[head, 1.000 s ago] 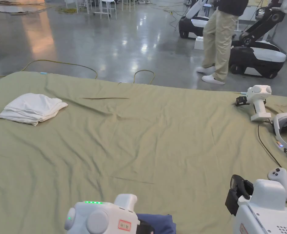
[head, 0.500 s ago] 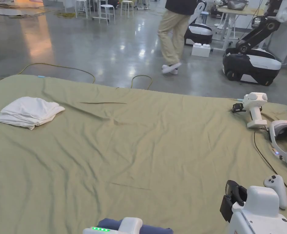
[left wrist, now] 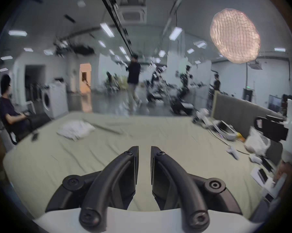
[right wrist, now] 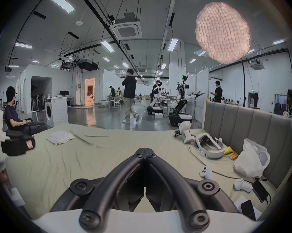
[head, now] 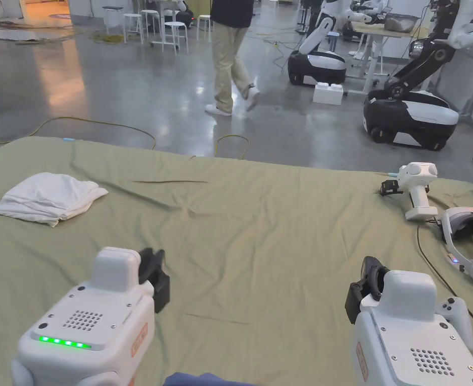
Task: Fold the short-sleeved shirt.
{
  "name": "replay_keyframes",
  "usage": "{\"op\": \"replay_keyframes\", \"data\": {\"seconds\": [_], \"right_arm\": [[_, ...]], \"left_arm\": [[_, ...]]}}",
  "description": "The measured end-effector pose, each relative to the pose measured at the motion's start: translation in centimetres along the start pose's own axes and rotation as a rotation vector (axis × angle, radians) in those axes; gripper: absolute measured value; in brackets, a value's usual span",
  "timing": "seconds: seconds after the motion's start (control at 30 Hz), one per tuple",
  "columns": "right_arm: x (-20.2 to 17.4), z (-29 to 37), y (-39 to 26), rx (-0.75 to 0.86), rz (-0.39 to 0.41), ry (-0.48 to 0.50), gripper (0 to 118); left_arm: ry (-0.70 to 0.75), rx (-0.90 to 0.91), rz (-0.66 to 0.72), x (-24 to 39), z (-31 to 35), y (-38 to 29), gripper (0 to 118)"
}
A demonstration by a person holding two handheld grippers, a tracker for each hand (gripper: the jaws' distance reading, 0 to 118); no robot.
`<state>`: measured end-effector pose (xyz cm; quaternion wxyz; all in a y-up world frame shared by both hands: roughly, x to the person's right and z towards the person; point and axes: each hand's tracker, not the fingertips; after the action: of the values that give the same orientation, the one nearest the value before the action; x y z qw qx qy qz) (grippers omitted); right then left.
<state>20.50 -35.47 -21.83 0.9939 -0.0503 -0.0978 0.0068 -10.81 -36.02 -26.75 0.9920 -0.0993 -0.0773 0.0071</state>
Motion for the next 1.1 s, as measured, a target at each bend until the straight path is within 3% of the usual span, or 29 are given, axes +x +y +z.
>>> {"op": "replay_keyframes", "data": {"seconds": [0.13,0.3,0.47,0.77,0.9,0.97,1.07,1.1], "right_arm": [[-0.1,0.3,1.1,0.064,-0.019,-0.027,0],[0.4,0.6,1.3,0.084,-0.016,-0.040,0],[-0.2,2.3,-1.8,-0.096,-0.041,0.035,0],[-7.5,5.1,-13.8,-0.443,0.063,0.267,0],[-9.2,4.2,-18.6,-0.497,0.116,0.256,0],[-9.2,3.8,-20.6,-0.548,0.149,0.169,0],[-8.1,3.8,-21.7,-0.568,0.084,0.142,0],[-8.0,3.9,-21.5,-0.560,0.083,0.140,0]], "left_arm": [[0.100,0.127,-0.028,-0.9,0.8,1.1,17],[0.141,0.149,-0.023,-2.3,1.3,1.4,17],[0.113,0.031,-0.001,-3.9,1.3,0.0,17],[0.033,-0.209,0.090,-6.5,2.8,-6.0,17],[-0.027,-0.346,0.147,-7.6,3.3,-8.8,17],[-0.097,-0.432,0.208,-8.3,3.3,-10.3,17],[-0.199,-0.531,0.295,-9.4,2.8,-12.1,19],[-0.225,-0.555,0.325,-9.9,2.6,-12.7,28]]}}
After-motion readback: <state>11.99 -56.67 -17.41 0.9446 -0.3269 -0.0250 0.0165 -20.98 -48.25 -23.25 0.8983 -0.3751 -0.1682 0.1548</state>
